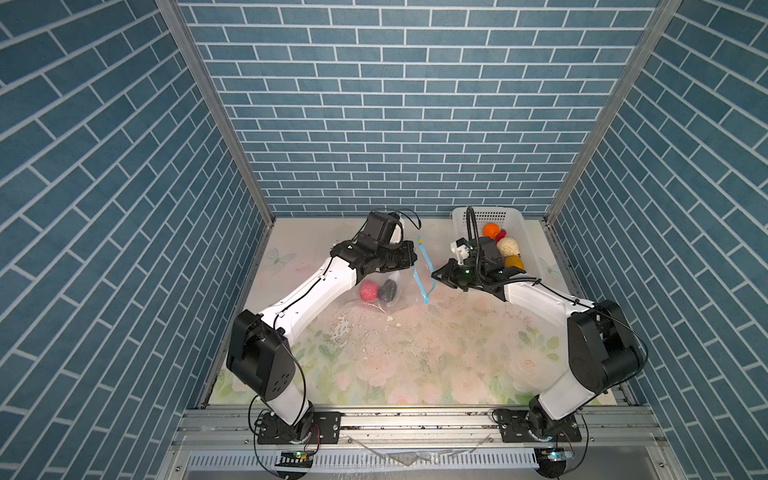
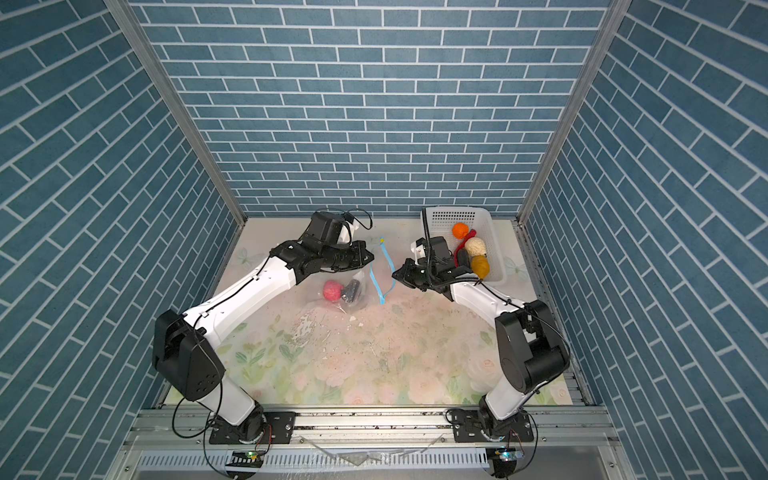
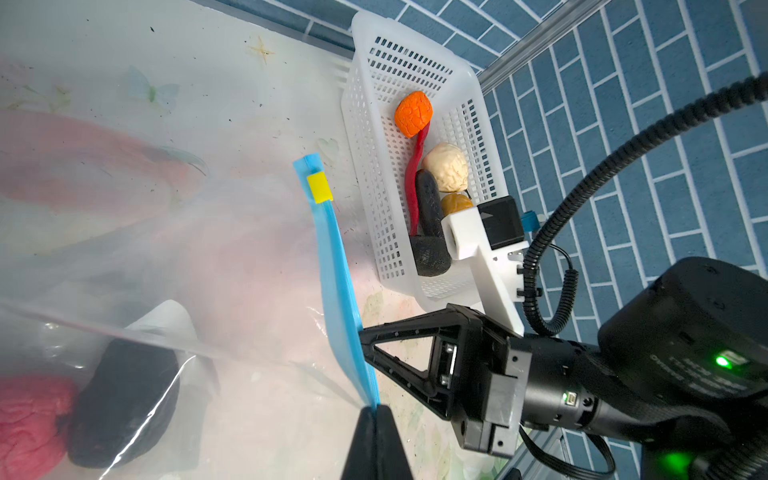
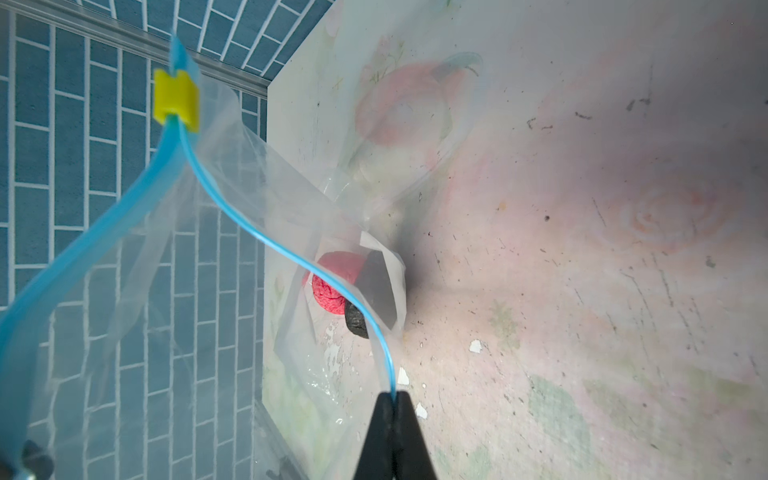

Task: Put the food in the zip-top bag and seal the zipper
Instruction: 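Release the zipper and move the right gripper back over the basket, then lower the right gripper into the basket and grasp the white pear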

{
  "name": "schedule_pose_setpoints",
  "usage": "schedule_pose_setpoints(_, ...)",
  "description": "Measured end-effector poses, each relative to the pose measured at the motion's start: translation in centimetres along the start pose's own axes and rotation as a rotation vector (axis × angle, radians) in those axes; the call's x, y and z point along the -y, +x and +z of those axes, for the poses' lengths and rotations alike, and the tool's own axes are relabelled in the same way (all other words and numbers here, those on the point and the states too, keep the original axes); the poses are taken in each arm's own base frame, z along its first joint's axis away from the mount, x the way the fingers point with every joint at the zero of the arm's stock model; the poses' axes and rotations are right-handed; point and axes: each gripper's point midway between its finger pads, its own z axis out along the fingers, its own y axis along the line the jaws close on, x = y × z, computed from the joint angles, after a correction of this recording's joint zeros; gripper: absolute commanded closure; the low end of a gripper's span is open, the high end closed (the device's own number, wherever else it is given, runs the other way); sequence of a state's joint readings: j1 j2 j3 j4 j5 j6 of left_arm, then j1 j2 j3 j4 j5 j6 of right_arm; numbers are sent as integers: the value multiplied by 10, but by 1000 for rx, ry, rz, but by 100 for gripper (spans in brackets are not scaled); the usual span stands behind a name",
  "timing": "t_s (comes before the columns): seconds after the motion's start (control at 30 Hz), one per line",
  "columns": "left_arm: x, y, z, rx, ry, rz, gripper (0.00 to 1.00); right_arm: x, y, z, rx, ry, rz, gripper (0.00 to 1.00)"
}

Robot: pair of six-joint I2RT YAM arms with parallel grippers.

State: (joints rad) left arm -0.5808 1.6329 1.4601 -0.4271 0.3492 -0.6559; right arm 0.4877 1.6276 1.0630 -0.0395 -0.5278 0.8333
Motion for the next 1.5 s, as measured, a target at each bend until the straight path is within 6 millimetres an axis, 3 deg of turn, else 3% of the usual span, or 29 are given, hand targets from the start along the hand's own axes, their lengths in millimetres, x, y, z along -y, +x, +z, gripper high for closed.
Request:
schedule_pose_setpoints(0.43, -5, 7, 16, -27, 18, -25, 100, 9, 4, 9, -17, 23, 6, 88)
schedule_pose_setpoints(0.83, -6, 7, 16, -26, 18, -26, 100, 21, 7, 2, -11, 96, -30, 57)
schedule_pose_setpoints(1.03, -6, 7, 16, -26, 18, -25, 100, 18, -2, -27, 40, 167, -100, 53)
schedule_pose_setpoints(1.17, -6, 7, 16, -26, 17, -25, 100, 15, -21, -52, 103, 220, -155, 52)
schedule_pose_setpoints(1.5, -6, 7, 16, -27, 16, -26, 100, 62, -86, -119, 259, 523, -227, 46)
